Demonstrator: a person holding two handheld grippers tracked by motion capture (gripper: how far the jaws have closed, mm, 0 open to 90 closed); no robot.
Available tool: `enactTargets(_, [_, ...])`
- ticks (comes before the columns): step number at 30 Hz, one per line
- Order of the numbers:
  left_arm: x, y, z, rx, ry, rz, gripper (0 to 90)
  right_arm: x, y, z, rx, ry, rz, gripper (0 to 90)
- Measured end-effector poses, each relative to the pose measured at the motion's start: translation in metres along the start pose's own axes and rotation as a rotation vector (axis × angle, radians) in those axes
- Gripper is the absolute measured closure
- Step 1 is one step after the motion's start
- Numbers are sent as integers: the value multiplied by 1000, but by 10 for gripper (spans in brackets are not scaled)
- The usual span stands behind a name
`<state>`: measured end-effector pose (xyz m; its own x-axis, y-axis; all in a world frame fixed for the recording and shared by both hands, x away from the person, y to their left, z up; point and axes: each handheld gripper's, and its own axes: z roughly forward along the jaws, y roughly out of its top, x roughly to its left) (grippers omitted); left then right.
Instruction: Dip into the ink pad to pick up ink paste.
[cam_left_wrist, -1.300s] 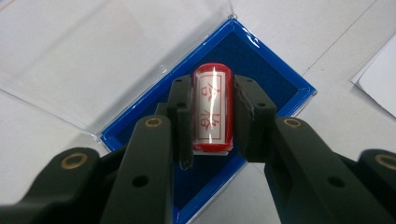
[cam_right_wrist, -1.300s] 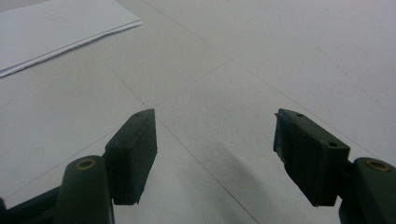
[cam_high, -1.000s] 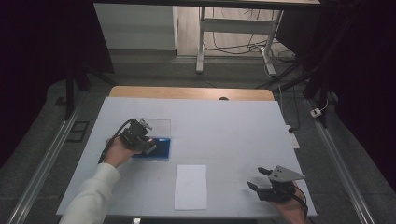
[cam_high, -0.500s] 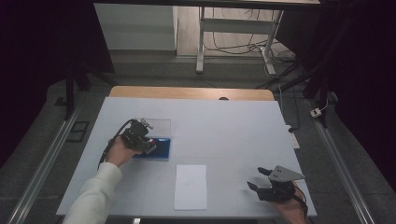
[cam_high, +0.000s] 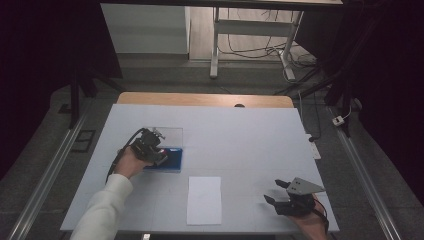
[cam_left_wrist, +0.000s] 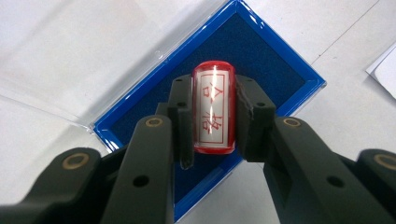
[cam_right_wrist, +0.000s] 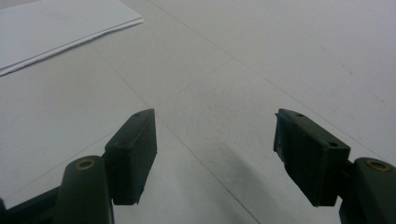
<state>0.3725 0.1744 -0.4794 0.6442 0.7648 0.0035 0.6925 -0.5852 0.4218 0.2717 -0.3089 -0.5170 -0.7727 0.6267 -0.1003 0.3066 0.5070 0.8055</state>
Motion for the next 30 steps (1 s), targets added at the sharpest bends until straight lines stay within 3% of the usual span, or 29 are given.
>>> enactTargets(30, [1, 0, 1, 2, -6, -5, 707, 1, 0, 0, 11, -2, -1, 296])
